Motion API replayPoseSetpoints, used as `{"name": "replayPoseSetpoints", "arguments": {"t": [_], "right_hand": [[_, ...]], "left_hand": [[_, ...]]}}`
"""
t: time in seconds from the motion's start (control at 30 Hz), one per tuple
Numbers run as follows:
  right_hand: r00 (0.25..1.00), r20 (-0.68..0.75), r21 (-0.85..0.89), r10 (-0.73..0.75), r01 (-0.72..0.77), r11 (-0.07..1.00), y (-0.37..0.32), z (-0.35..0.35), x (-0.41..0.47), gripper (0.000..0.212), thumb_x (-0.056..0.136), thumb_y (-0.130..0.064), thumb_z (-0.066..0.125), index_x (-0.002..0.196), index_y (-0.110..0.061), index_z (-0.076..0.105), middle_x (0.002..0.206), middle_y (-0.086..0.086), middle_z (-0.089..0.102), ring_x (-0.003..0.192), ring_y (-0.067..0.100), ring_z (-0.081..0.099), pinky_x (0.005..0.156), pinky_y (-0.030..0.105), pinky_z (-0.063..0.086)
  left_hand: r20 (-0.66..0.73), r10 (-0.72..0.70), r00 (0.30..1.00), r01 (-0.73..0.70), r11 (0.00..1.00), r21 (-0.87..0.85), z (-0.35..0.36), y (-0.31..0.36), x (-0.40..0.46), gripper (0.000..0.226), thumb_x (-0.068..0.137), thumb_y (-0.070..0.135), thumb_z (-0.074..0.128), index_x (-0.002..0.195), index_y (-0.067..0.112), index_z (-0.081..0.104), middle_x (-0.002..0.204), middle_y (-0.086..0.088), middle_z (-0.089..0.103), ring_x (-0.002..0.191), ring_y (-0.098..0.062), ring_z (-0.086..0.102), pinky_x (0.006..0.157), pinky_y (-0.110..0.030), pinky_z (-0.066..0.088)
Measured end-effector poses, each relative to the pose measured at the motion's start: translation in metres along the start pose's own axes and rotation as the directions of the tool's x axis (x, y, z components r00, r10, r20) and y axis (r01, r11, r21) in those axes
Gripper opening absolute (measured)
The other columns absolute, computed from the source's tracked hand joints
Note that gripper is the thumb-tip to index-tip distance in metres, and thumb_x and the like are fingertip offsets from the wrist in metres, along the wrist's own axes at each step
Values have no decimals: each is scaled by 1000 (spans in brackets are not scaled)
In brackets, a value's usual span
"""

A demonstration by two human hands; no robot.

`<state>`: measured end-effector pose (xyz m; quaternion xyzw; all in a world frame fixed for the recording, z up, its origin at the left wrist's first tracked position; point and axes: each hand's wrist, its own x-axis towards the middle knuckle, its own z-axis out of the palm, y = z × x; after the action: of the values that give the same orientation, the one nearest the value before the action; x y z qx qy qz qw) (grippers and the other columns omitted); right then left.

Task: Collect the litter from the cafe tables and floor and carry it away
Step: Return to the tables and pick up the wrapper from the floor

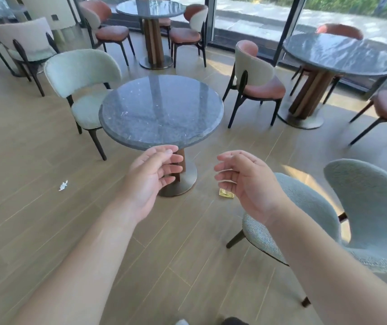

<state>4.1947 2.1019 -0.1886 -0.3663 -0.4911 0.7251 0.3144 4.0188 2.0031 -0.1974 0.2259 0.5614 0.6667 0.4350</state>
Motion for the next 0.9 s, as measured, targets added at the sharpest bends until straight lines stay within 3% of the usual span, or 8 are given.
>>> {"name": "replayPoseSetpoints", "arguments": {"t": [0.57, 0.73, 0.9], "right_hand": [[972, -150, 123, 180, -162, 979, 34, -118, 259, 22, 91, -9, 47, 89, -15, 68, 79, 3, 69, 68, 17, 64, 69, 33, 50], [964, -168, 133, 207, -186, 973, 38, -157, 327, 20, 82, -17, 52, 85, -18, 71, 80, 4, 70, 68, 18, 66, 79, 44, 50], [948, -205, 155, 242, -213, 965, 56, -178, 371, 18, 79, -20, 53, 84, -21, 71, 81, 3, 71, 67, 16, 65, 70, 33, 52]], "left_hand": [[89, -307, 948, 284, 937, 203, 116, -79, 273, 18, 102, 19, 52, 102, 23, 70, 89, 7, 75, 78, -7, 69, 77, -30, 45], [104, -348, 932, 319, 921, 222, 148, -101, 346, 18, 103, 19, 52, 103, 22, 69, 88, 7, 74, 78, -7, 68, 76, -28, 46], [113, -400, 909, 366, 899, 242, 159, -128, 398, 17, 102, 19, 53, 103, 22, 69, 88, 6, 74, 76, -7, 68, 74, -26, 47]]}}
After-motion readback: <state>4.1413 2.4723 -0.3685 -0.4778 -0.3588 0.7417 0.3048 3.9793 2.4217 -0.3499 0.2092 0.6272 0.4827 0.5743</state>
